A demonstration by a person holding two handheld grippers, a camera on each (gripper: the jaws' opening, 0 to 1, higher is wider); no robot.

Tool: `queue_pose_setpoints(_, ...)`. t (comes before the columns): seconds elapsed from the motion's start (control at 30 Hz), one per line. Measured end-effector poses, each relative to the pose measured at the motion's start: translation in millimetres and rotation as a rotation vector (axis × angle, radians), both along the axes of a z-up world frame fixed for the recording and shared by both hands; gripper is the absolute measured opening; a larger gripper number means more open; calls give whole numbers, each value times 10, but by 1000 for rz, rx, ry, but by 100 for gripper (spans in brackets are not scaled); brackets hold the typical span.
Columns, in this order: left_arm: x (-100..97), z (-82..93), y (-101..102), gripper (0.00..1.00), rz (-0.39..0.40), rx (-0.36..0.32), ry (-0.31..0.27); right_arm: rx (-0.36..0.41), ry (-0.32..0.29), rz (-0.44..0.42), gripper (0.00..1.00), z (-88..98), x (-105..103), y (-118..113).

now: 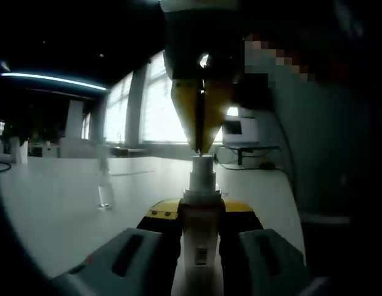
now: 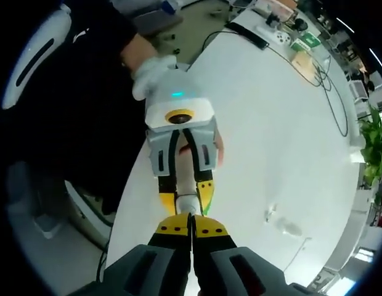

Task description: Clamp pump bottle remove cover press pump head put on cover

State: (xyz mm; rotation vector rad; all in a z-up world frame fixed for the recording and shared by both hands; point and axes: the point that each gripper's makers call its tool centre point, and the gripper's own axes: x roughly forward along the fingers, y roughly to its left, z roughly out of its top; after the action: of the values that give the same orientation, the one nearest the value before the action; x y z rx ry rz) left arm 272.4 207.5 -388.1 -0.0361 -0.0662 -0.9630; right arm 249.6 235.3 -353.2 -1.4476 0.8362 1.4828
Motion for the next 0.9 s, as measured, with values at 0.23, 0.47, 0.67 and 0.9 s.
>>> queue_pose_setpoints(0.23,-2,0,1,14,0,0,0,-4,-4,34,0,-4,-2,1)
queue_pose_setpoints(0.47,-3,1,-1,14,0,0,0,-14,-6,22,0,-10,-6,-2)
queue_pose_setpoints(0.67,0,1,-1,14,1,0,0,-24,-6,14,0,-9,-11,1)
queue_pose_setpoints(0.9,4,0,0,14,0,-1,0,-18,12,-6,0,-12,-6,-3)
